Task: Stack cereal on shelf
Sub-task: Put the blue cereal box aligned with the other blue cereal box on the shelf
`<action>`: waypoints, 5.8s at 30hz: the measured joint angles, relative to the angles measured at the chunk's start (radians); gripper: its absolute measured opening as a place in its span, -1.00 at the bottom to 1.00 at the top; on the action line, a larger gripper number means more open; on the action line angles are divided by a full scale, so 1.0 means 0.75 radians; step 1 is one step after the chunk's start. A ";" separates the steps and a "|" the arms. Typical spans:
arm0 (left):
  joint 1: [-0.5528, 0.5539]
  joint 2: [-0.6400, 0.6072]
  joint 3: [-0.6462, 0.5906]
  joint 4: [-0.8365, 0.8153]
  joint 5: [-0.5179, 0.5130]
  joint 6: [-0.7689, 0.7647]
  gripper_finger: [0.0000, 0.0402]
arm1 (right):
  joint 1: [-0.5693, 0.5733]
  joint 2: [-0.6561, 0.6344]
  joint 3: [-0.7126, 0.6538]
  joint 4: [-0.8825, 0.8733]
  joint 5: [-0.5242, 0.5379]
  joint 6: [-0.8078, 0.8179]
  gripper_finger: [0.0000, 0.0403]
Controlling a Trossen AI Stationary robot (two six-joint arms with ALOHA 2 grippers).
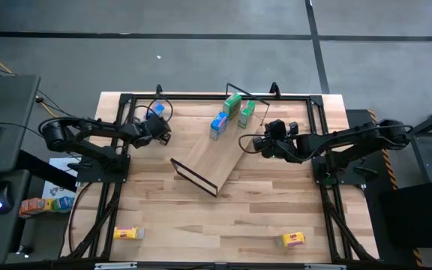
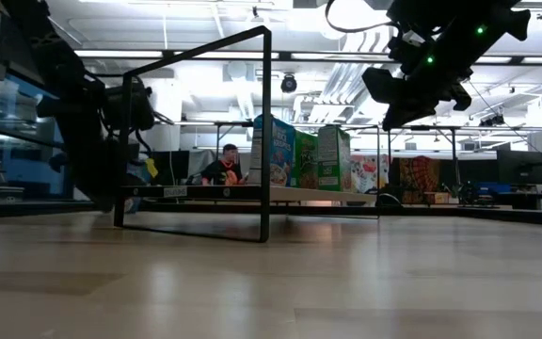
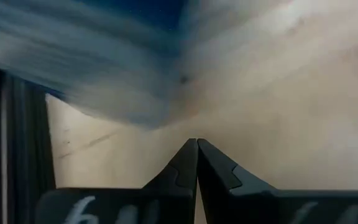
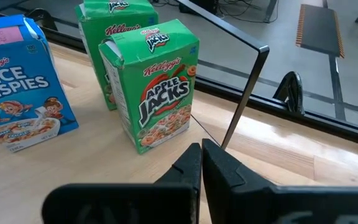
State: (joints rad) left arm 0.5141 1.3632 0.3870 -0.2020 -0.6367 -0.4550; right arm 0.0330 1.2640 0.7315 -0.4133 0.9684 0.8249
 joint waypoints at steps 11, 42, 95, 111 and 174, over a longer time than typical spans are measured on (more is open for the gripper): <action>-0.041 -0.073 0.001 0.189 0.026 0.078 -1.00 | 0.000 0.000 0.000 0.000 0.000 -0.029 -1.00; 0.222 0.052 0.069 0.322 0.265 0.285 -1.00 | 0.000 0.000 0.000 0.011 -0.010 -0.027 -1.00; -0.113 -0.093 0.196 -0.479 0.325 0.060 -1.00 | 0.000 0.000 0.000 0.010 -0.025 -0.029 -1.00; -0.662 -0.106 0.197 -0.519 0.290 -0.194 -1.00 | 0.000 0.000 0.000 0.010 -0.025 -0.030 -1.00; -0.136 -0.096 0.195 0.314 0.745 0.486 -1.00 | 0.000 -0.001 0.000 0.010 -0.030 -0.020 -1.00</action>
State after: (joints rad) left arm 0.4120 1.2909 0.5335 0.0336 -0.0777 -0.0904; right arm 0.0330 1.2636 0.7315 -0.4055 0.9459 0.8101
